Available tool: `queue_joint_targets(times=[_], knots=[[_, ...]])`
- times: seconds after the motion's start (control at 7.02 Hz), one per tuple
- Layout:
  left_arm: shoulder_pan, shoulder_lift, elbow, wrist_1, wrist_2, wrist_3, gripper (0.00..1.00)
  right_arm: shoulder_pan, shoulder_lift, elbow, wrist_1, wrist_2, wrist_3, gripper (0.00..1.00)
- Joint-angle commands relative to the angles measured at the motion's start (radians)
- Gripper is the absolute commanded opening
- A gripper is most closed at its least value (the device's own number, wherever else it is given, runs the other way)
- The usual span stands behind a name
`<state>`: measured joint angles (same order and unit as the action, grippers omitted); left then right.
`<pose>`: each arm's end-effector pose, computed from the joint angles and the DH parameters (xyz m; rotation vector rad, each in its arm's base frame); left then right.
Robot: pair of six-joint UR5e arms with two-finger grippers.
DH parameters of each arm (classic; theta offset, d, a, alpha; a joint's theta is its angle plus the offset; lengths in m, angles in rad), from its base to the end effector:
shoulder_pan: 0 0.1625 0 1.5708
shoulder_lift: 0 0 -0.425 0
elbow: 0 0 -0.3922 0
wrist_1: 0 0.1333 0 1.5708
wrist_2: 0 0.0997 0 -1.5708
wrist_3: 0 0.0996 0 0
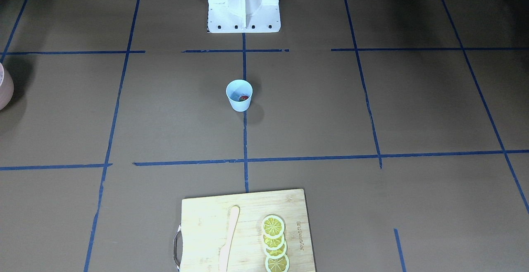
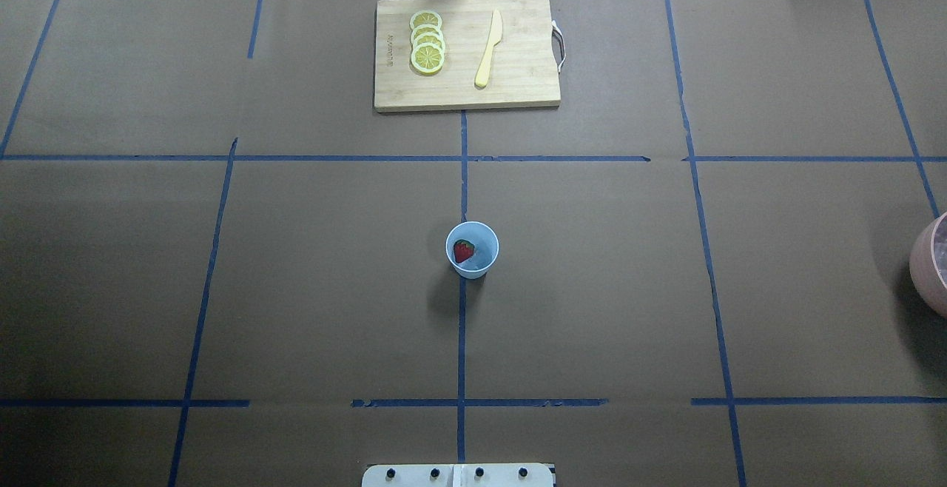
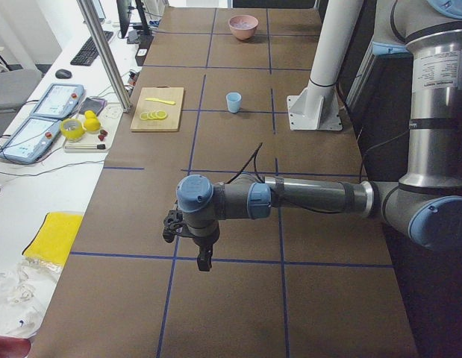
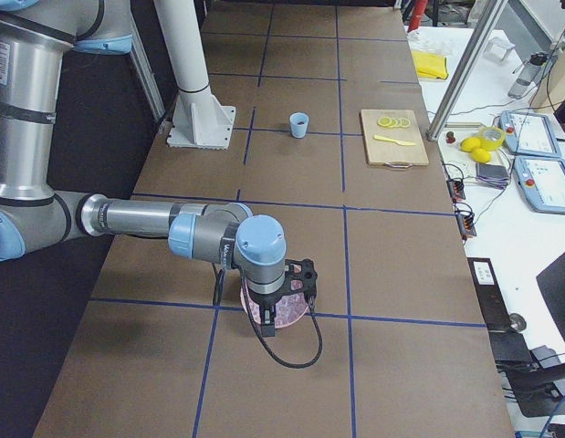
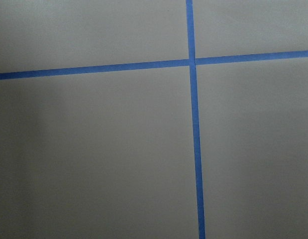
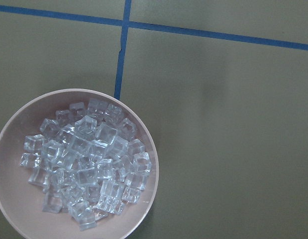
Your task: Put ice and strawberries in cup
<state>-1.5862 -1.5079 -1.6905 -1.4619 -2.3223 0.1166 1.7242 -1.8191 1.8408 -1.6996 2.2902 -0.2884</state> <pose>-0.0724 -0.4596 0.6423 0.0000 0.7531 0.0768 0.1248 -0.3640 0.6511 0.0575 -0.7239 -0.0905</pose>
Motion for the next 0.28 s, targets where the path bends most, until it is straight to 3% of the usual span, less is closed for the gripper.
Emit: queue_joint_targets(times=[0.0,0.14], knots=[[0.0,0.0,0.002,0.0,0.0,0.0,1.0,0.0,0.0,0.0,0.0,0.0,0.0,1.0],[0.0,0.0,0.005,0.0,0.0,0.0,1.0,0.0,0.0,-0.002,0.0,0.0,0.0,1.0]])
